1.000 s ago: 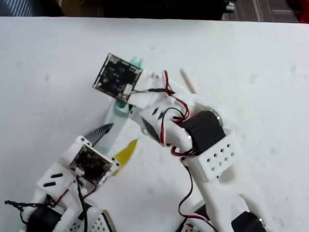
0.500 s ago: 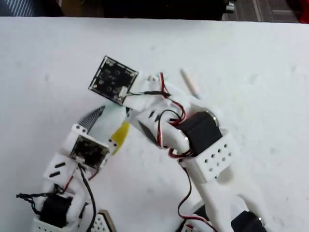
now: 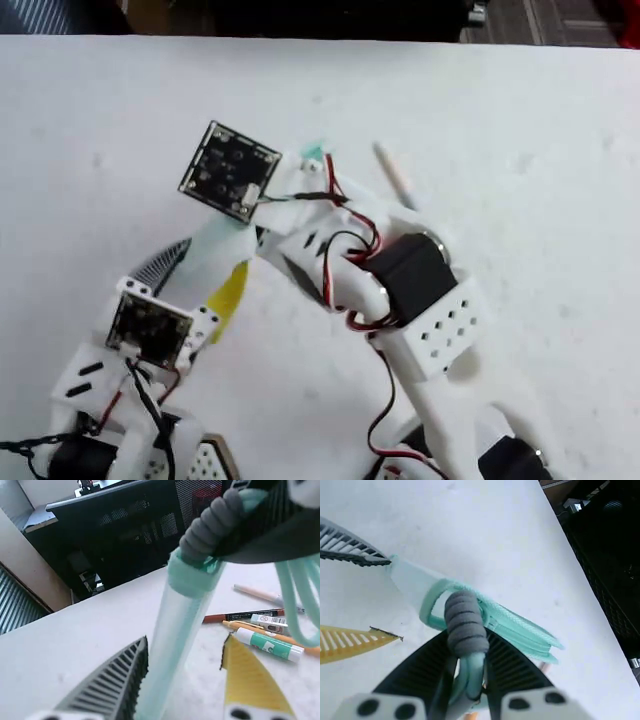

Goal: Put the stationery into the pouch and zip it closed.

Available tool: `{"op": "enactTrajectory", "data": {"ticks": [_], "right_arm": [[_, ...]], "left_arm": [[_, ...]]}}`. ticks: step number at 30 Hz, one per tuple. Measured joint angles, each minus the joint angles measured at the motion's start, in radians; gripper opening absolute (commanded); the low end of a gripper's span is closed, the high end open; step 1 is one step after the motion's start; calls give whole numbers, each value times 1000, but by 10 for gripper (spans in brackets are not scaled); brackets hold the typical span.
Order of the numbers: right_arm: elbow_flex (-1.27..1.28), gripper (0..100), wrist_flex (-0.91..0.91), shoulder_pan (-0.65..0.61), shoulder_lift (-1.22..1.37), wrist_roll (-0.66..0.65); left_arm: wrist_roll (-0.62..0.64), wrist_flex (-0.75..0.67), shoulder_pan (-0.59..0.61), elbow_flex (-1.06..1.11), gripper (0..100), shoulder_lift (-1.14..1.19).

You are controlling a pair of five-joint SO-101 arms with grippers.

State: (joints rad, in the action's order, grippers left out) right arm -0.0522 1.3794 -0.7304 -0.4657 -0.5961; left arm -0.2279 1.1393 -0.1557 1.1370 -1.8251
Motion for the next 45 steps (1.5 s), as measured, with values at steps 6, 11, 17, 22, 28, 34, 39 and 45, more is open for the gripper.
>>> {"op": "enactTrajectory", "data": {"ticks": [6, 11, 17, 22, 28, 34, 39, 45], "right_arm": [[0, 17, 34, -2, 0, 0], [0, 17, 38, -3, 0, 0], [0, 17, 38, -11, 0, 2], [0, 17, 38, -49, 0, 0], [0, 17, 38, -63, 0, 0], [0, 17, 38, -66, -23, 0], [2, 17, 38, -64, -81, 0], [2, 17, 38, -64, -114, 0]], "left_arm": [[-43, -8, 0, -9, 299, 0], [-46, -115, 54, 48, 302, 0], [-138, -181, -8, 152, 302, 0], [-169, -338, -12, 241, 302, 0], [-169, -439, 3, 328, 298, 0], [-169, -496, 3, 402, 297, 0], [-98, -436, -35, 397, 285, 0], [5, -407, -121, 353, 212, 0]]}}
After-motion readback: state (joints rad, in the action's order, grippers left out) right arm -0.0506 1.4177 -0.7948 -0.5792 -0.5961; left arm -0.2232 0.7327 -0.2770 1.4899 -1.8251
